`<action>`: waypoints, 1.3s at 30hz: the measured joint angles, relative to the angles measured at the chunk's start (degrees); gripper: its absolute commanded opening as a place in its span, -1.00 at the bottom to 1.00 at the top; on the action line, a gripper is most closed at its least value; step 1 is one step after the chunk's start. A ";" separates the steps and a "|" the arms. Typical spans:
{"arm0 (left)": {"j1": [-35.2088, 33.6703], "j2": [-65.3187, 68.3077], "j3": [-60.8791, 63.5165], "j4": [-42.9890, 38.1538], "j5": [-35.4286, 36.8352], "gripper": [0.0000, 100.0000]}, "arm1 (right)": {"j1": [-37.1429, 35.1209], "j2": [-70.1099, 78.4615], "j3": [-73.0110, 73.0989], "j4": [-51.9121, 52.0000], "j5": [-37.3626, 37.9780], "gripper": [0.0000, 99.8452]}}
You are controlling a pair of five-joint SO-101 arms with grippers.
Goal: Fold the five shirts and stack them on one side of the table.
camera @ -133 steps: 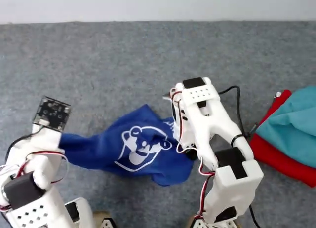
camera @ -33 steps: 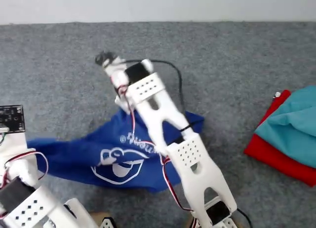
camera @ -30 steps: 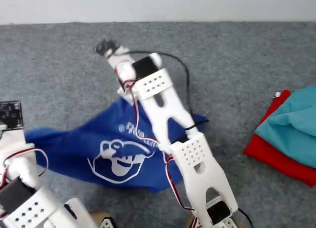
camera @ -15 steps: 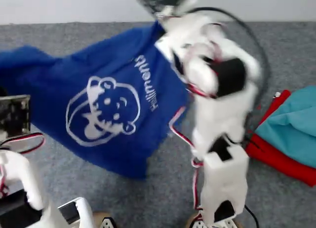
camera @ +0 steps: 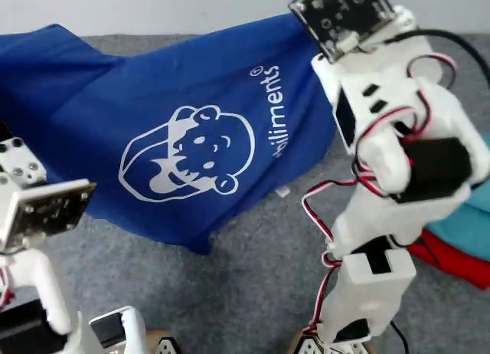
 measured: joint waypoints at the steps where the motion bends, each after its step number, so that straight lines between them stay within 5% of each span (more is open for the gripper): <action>1: 0.00 1.05 0.00 -0.26 -0.09 -0.97 | 0.00 0.88 0.00 0.00 0.00 -0.98; 11: 0.09 14.24 -2.02 -15.30 -0.09 -0.97 | -0.18 12.40 0.09 -11.43 -0.09 -0.98; 16: 0.09 20.31 -12.40 -15.82 -1.67 -0.97 | -2.11 13.10 0.09 -19.16 -0.09 -0.98; 21: 1.49 20.48 -20.92 -4.13 -1.93 -0.97 | -3.43 12.75 0.09 -14.07 -0.09 -0.98; 26: 3.69 17.67 -22.68 15.30 -2.37 -0.97 | -3.69 12.75 0.18 -0.79 0.00 -0.98; 32: 8.88 11.52 -17.93 39.65 -7.65 -0.97 | -3.52 13.01 6.68 0.09 -0.09 -0.98; 39: 8.88 0.70 -1.23 45.27 -9.76 -0.97 | -3.60 8.88 25.05 0.09 -0.09 -0.98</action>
